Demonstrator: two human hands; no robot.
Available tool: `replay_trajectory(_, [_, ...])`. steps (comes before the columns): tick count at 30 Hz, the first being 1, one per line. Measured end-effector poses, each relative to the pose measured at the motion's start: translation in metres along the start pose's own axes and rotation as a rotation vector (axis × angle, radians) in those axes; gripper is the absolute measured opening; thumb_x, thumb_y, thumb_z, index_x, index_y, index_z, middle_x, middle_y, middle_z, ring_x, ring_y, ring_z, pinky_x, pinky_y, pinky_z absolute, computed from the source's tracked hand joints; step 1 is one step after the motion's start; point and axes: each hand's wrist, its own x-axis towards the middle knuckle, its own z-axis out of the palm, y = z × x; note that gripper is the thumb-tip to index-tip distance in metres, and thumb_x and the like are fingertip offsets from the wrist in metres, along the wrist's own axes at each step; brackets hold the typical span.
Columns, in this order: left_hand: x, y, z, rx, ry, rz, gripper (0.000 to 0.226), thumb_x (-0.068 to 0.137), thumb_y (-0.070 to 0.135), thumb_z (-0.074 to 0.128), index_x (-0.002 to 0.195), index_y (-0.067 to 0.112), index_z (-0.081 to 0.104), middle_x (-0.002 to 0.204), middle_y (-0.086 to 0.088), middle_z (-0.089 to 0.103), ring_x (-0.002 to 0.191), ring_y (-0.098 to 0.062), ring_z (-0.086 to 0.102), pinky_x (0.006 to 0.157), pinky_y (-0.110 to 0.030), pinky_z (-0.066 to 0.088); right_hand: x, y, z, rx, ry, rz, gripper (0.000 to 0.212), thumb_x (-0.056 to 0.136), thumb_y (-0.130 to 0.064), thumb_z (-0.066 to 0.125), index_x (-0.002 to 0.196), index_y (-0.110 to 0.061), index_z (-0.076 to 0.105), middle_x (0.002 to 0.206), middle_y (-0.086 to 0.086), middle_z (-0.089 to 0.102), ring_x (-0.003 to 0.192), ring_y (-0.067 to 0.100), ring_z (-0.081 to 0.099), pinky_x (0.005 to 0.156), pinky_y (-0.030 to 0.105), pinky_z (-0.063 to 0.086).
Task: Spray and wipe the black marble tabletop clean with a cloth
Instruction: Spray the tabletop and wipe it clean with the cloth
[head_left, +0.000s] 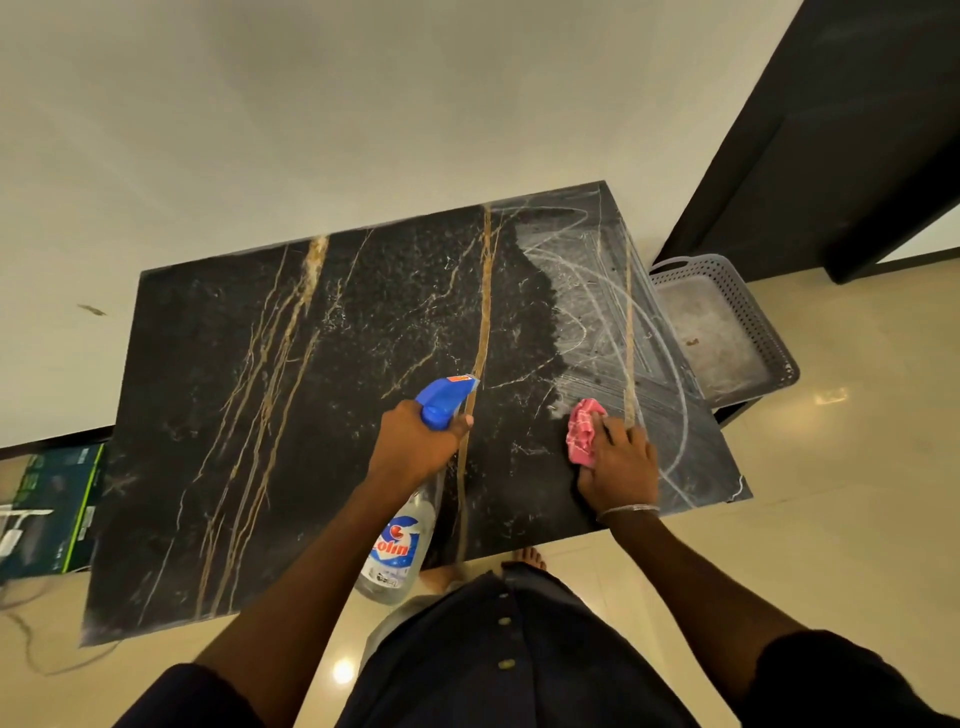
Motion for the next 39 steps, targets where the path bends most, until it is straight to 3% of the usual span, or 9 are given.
replay_trajectory(4, [0.011,0.001,-0.005,0.007,-0.014,0.019,0.019,0.086,0.030,0.066,0.084,0.013,0.059,0.070,-0.006,0.061,0.061,-0.010,0.055,0.059,-0.016,0.044,0.000,-0.040,0.005,0.070,0.007,0.146,0.059,0.067,-0.019,0.067,0.123,-0.003,0.057,0.111,0.015,0.054,0.098,0.038,0.048,0.086,0.050,0.043])
replay_trajectory(7, [0.017,0.000,-0.007,0.006,-0.002,0.012,0.021,0.083,0.032,0.068,0.082,0.013,0.060,0.069,-0.004,0.061,0.059,-0.009,0.055,0.056,-0.014,0.043,0.000,-0.080,0.009,0.091,-0.027,-0.086,0.057,0.069,-0.022,0.066,0.123,-0.009,0.054,0.113,0.008,0.054,0.092,0.028,0.047,0.075,0.040,0.045])
replay_trajectory(12, [0.030,0.000,-0.015,0.019,-0.028,0.048,0.017,0.084,0.029,0.068,0.082,0.013,0.060,0.068,-0.005,0.061,0.059,-0.009,0.055,0.057,-0.018,0.044,0.014,-0.086,0.007,-0.040,-0.114,-0.519,0.067,0.067,-0.031,0.067,0.129,-0.013,0.051,0.120,0.005,0.053,0.097,0.027,0.050,0.079,0.041,0.045])
replay_trajectory(18, [0.045,-0.001,-0.024,0.006,-0.058,0.090,0.015,0.086,0.026,0.067,0.085,0.014,0.059,0.069,-0.005,0.059,0.062,-0.011,0.056,0.062,-0.018,0.046,0.031,0.002,-0.005,-0.042,-0.007,-0.057,0.070,0.066,-0.029,0.067,0.131,-0.008,0.053,0.118,0.011,0.055,0.101,0.034,0.049,0.083,0.045,0.046])
replay_trajectory(23, [0.050,-0.001,-0.023,0.015,-0.060,0.090,0.015,0.085,0.027,0.067,0.085,0.014,0.059,0.073,-0.008,0.063,0.065,-0.013,0.058,0.062,-0.018,0.047,0.032,-0.034,-0.005,0.036,-0.016,0.176,0.065,0.066,-0.023,0.064,0.128,-0.007,0.052,0.116,0.013,0.050,0.101,0.036,0.044,0.084,0.047,0.044])
replay_trajectory(26, [0.052,-0.003,-0.019,0.035,-0.073,0.072,0.018,0.084,0.029,0.068,0.086,0.013,0.061,0.073,-0.007,0.063,0.065,-0.014,0.059,0.061,-0.020,0.048,0.028,-0.087,0.002,0.115,-0.004,0.027,0.062,0.067,-0.023,0.066,0.126,-0.012,0.051,0.112,0.007,0.051,0.095,0.028,0.046,0.078,0.040,0.044])
replay_trajectory(29, [0.056,-0.003,-0.016,0.031,-0.063,0.025,0.023,0.081,0.034,0.069,0.089,0.015,0.062,0.075,-0.004,0.065,0.069,-0.015,0.063,0.063,-0.021,0.049,0.023,-0.135,0.011,0.136,-0.081,-0.301,0.065,0.064,-0.031,0.073,0.124,-0.016,0.052,0.115,0.003,0.052,0.092,0.026,0.048,0.073,0.038,0.043])
replay_trajectory(33, [0.059,-0.001,-0.019,0.030,-0.071,0.049,0.020,0.083,0.031,0.069,0.086,0.013,0.061,0.073,-0.005,0.063,0.064,-0.012,0.057,0.058,-0.017,0.043,0.031,-0.124,0.013,0.029,-0.107,-0.514,0.074,0.060,-0.034,0.075,0.127,-0.015,0.051,0.118,0.003,0.052,0.091,0.027,0.047,0.072,0.039,0.043])
replay_trajectory(39, [0.061,-0.003,-0.026,-0.002,-0.092,0.064,0.024,0.082,0.032,0.070,0.086,0.009,0.062,0.076,-0.013,0.065,0.068,-0.021,0.061,0.066,-0.030,0.052,0.057,-0.023,-0.013,0.034,-0.025,0.073,0.070,0.069,-0.022,0.066,0.136,-0.012,0.048,0.125,0.009,0.050,0.109,0.034,0.044,0.090,0.046,0.042])
